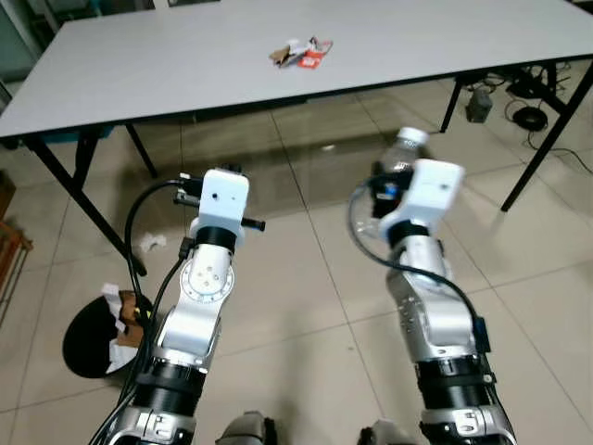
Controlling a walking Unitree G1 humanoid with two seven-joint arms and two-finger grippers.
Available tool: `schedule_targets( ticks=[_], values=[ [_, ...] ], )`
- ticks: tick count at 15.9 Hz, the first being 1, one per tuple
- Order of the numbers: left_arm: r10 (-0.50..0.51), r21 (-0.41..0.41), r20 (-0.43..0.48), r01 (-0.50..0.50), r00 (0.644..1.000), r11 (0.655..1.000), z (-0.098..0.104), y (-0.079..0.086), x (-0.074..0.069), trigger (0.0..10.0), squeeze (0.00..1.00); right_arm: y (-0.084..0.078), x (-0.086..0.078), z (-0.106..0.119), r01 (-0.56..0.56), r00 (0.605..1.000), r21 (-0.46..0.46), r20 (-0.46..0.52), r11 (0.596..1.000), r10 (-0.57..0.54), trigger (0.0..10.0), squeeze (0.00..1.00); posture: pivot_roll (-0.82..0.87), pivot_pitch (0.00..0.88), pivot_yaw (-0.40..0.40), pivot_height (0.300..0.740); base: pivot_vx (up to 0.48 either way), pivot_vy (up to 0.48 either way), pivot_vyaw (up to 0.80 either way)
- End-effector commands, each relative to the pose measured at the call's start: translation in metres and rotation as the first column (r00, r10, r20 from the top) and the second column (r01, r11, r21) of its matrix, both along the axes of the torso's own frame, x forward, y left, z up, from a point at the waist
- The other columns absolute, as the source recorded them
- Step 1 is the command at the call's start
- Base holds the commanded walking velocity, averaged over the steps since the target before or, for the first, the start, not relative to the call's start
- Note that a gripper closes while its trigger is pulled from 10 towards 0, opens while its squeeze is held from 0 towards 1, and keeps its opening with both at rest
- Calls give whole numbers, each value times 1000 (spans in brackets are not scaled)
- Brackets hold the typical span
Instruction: Picking trash to rubbish bin
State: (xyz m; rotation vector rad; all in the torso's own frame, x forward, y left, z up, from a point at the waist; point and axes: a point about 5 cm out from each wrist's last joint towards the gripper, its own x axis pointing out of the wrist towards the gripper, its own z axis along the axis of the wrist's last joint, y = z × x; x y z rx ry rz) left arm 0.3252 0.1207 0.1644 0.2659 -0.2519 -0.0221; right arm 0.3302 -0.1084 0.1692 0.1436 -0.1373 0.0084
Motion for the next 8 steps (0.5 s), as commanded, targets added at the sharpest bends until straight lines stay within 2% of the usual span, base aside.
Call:
schedule_targets(
  ticks=[1, 2, 4, 8],
  values=[
    [14, 1, -12, -14, 1000, 1000, 0, 3, 0, 10000, 0, 2, 1, 2, -8, 1000, -16, -1, 1000, 8, 10000, 0, -3, 135, 75, 720, 0, 480, 800],
    [15, 0, -12, -15, 1000, 1000, 0, 4, 0, 10000, 0, 2, 1, 3, -12, 1000, 1, -1, 1000, 12, 10000, 0, -3, 135, 75, 720, 0, 480, 800],
    [16, 0, -11, -16, 1000, 1000, 0, 4, 0, 10000, 0, 1, 1, 1, -13, 1000, 18, -15, 1000, 13, 10000, 0, -3, 135, 75, 720, 0, 480, 0],
    [9, 3, -16, -9, 1000, 1000, 1, 3, 0, 10000, 0, 4, 1, 0, -27, 999, -3, -34, 1000, 27, 10000, 0, -1, 136, 76, 720, 0, 480, 0]
  ],
)
